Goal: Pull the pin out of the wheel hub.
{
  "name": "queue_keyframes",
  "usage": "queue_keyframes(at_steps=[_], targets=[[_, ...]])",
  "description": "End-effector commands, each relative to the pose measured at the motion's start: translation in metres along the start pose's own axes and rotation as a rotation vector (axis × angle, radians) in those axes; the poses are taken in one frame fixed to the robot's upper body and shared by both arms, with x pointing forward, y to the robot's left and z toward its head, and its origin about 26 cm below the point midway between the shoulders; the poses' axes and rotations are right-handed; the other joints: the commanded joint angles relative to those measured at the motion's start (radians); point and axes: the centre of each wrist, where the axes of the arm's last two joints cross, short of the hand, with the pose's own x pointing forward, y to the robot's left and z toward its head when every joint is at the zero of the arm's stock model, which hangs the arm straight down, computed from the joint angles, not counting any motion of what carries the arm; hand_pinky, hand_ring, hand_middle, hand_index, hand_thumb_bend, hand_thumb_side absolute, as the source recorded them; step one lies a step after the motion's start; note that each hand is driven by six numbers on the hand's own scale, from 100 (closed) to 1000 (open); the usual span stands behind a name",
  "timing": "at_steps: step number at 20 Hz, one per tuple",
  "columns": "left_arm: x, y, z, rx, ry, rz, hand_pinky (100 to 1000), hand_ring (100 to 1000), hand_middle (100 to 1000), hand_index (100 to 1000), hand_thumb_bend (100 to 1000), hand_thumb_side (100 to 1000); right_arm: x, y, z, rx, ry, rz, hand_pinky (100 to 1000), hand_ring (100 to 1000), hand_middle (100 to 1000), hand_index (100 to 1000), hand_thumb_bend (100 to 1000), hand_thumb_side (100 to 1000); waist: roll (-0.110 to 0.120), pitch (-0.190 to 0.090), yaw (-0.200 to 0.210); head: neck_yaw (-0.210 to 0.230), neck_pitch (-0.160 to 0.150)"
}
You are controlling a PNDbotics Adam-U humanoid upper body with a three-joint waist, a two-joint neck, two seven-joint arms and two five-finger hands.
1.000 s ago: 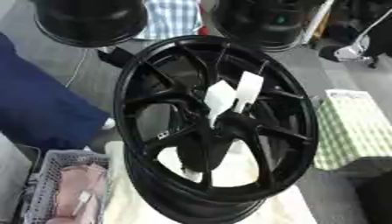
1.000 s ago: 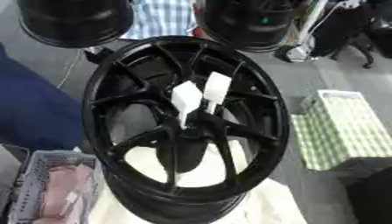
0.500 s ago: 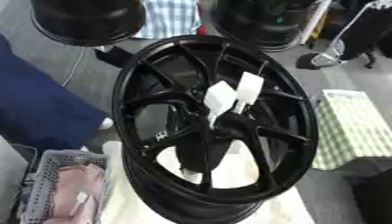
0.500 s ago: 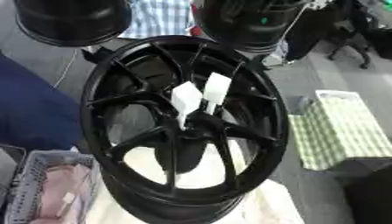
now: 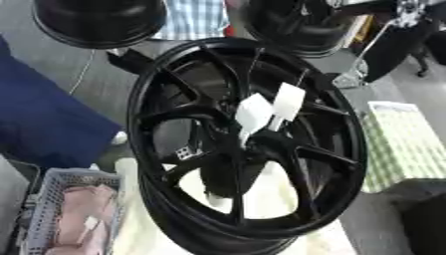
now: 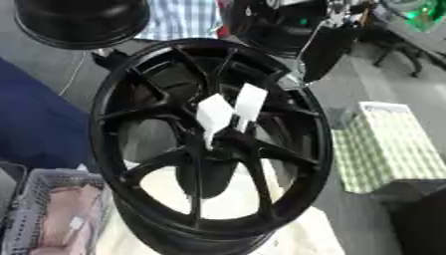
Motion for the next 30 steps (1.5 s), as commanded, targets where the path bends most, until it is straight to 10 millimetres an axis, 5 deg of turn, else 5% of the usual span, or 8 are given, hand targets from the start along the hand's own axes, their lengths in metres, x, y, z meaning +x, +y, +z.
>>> queue_keyframes(at_steps=[1, 30], targets=[[0.007, 0.001, -0.006, -0.033, -0.026, -0.021, 738, 695, 654, 844, 107, 675, 0.002, -0.006, 0.006, -0.020, 0.006, 0.044, 911, 972, 887, 921, 385, 100, 0.006, -0.010, 0.002, -0.007, -0.013], [0.013, -0.001, -0.017, -0.075, -0.054, -0.029, 740, 692, 652, 846, 107, 675, -0.015, 0.005, 0.015, 0.045, 0.006, 0.167, 939, 993, 921, 924, 374, 100, -0.035, 0.030, 0.036, -0.039, -0.005]])
